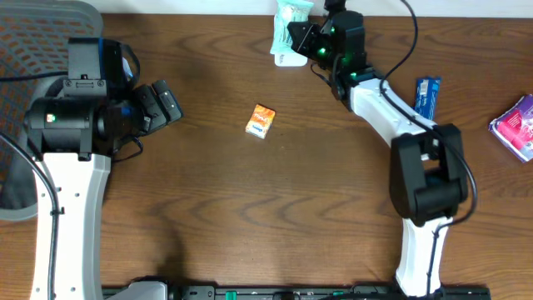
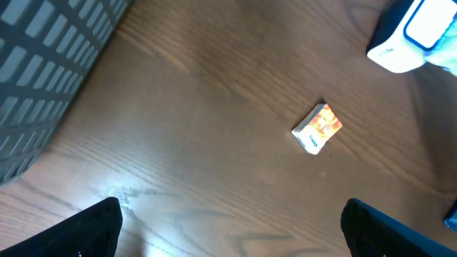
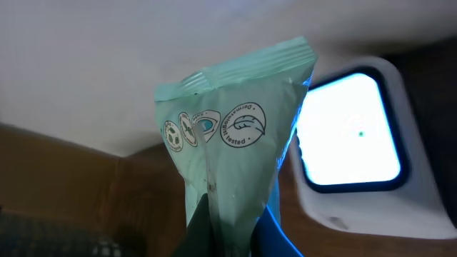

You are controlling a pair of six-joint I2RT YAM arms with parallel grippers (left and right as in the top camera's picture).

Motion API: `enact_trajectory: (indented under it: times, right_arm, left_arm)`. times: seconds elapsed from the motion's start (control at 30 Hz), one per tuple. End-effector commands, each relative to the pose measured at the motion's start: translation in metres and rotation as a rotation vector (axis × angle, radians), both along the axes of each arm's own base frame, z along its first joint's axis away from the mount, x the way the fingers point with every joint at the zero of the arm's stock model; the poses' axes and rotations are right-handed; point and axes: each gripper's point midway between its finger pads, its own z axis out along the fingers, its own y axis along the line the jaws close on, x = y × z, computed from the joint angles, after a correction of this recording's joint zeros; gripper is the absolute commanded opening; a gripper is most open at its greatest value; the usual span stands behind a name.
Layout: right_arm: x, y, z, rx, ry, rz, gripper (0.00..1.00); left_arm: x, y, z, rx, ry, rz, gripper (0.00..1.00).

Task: Scan the item barcode
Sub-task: 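Hold the mint-green pack up against the scanner face, then carry the mint-green pack to the right table edge and release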

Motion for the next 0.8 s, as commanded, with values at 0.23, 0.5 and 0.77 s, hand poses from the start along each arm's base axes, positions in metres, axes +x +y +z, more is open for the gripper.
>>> enact_trajectory:
  times: [0.23, 0.5, 0.77]
  right_arm:
    - [0.029, -0.032, 0.001, -0.059, 0.017, 0.01, 0.01]
    - [0.029, -0.15, 0.068, -0.183, 0.088, -0.096, 0.01]
    - [-0.04, -0.352, 0.038, -0.366, 0.373, -0.345, 0.01]
  left_arm:
    - [-0.001, 0.003, 0.0, 0.008, 0.001, 0.005, 0.98]
    - [-0.001, 0.003, 0.0, 0.008, 0.001, 0.005, 0.98]
    - [-0.001, 0.003, 0.0, 0.008, 0.002, 0.005, 0.98]
